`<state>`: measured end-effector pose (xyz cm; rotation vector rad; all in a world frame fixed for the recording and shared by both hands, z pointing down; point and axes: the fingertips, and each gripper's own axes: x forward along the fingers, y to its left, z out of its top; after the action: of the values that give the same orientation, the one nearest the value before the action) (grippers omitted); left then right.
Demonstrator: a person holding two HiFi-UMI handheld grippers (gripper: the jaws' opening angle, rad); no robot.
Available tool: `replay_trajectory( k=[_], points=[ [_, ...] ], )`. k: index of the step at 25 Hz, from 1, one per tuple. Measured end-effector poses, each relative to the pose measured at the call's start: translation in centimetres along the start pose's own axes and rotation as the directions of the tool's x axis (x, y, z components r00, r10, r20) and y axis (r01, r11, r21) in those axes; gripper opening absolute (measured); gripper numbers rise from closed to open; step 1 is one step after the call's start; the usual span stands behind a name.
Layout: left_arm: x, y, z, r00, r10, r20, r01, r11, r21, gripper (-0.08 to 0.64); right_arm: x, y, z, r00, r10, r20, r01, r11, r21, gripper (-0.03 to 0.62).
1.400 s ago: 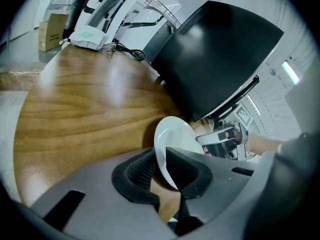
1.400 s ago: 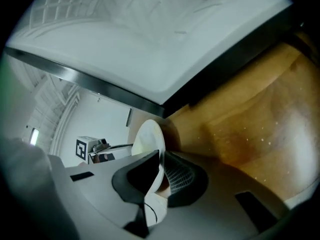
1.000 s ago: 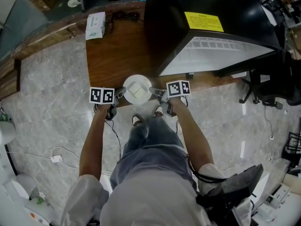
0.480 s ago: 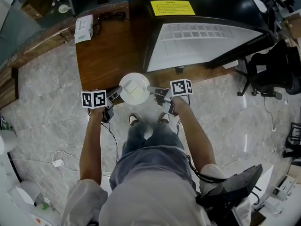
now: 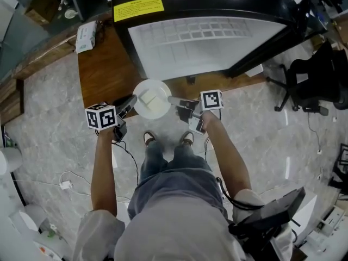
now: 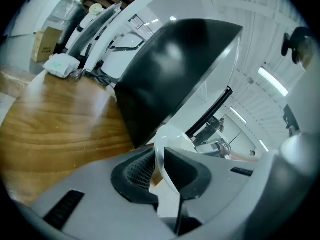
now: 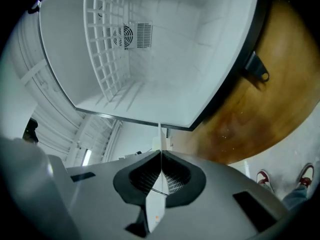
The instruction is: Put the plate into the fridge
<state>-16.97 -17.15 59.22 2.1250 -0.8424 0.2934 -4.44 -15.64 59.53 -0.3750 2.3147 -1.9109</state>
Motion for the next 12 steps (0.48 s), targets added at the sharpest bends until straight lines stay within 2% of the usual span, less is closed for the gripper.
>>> replay_trajectory(
  k=[5, 12],
  points=[
    [3.1, -5.7, 1.6, 0.987, 0.029, 0.156, -0.052, 0.988, 0.144, 0.058, -5.8, 1.5, 1.7, 0.998, 0.043, 0.049, -0.044, 0.999, 0.011, 0.021],
    [7.0, -14.7, 2.6, 0.946, 0.012, 0.325, -0.099, 0.962, 0.254, 0.059, -15.0, 4.2, 3.1, 0.993, 0.081, 0.09, -0.081, 0.997, -0.005, 0.023]
  ],
)
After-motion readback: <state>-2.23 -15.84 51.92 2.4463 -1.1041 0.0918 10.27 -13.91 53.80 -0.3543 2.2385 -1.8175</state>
